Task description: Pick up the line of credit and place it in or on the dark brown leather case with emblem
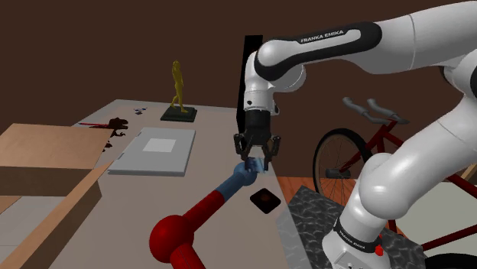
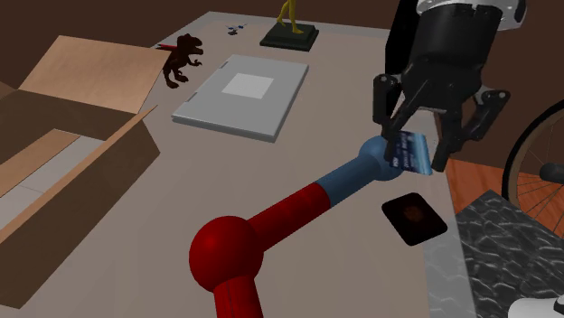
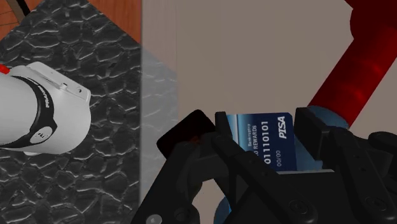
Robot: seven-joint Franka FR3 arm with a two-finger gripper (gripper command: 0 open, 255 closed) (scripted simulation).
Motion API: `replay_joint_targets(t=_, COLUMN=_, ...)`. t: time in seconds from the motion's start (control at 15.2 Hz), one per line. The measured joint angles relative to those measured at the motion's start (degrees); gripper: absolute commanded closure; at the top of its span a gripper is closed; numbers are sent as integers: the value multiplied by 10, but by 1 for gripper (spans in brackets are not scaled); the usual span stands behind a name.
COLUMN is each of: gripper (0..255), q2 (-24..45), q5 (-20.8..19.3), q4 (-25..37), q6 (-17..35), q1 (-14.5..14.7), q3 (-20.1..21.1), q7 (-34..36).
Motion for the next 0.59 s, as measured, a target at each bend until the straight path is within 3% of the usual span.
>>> replay_joint_targets(t=0.26, gripper=255, q2=-90, q5=-6, q4=-81, q6=-21, q1=-4, q3=-19, q7=-19)
replay_joint_targets(t=0.59, gripper=255, q2=-104, q5=-9, q4=-113, q6=-10, q1=-7, q3=-24, q7=-36)
